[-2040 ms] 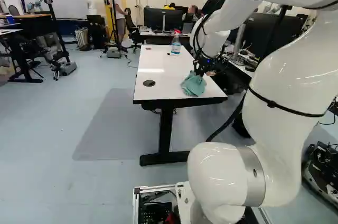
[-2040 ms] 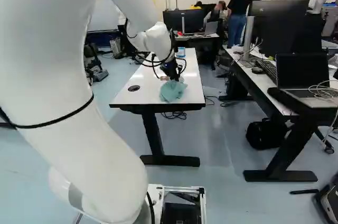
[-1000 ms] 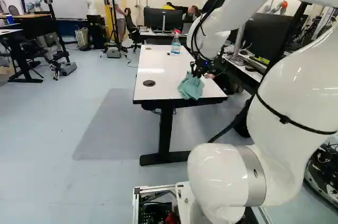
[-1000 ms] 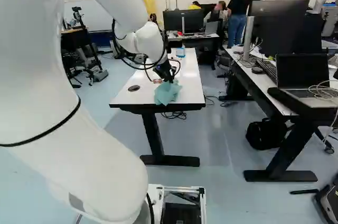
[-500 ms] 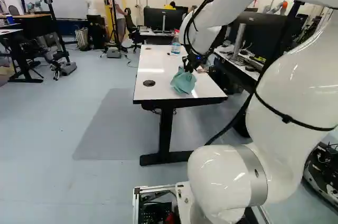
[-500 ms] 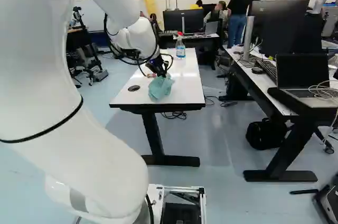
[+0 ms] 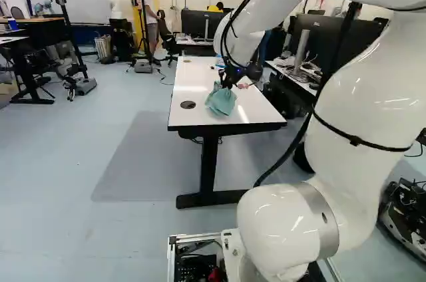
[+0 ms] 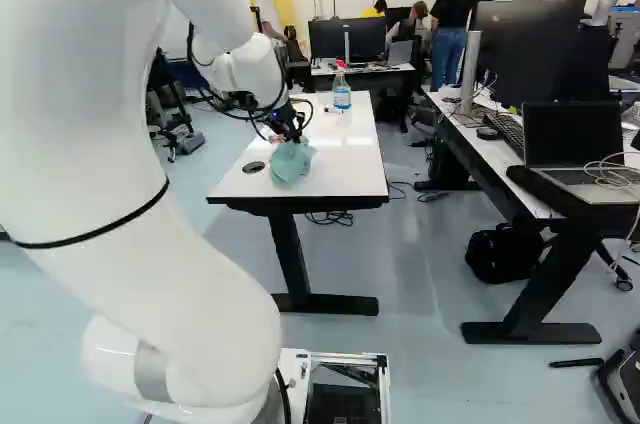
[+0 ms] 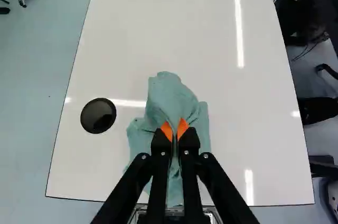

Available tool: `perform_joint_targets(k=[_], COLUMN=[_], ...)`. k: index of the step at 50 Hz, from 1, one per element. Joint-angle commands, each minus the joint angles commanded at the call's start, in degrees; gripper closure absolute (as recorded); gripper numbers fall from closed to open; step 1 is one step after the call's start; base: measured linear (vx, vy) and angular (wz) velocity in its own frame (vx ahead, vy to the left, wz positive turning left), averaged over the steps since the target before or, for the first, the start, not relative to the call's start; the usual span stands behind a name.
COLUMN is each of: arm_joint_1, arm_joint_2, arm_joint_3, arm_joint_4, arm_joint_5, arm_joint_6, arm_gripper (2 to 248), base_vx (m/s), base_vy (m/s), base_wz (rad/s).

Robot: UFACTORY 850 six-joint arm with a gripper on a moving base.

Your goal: Clean the table with the green towel

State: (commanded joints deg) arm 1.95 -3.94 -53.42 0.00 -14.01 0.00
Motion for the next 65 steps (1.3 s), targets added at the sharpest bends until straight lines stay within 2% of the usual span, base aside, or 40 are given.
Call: perform_joint_targets(k=[38, 65], arm_joint_1=[6.9, 11.8], arm_joint_2=[-5.7, -6.7], arm_joint_3=[-6.2, -7.4], arm_joint_4=[0.0, 0.0], arm_joint_5=[0.0, 0.0], arm_joint_6=[0.0, 0.0], arm_gripper=[219, 219], base_vx=[0.000, 0.000], base_vy=[0.000, 0.000], base_wz=[0.000, 0.000])
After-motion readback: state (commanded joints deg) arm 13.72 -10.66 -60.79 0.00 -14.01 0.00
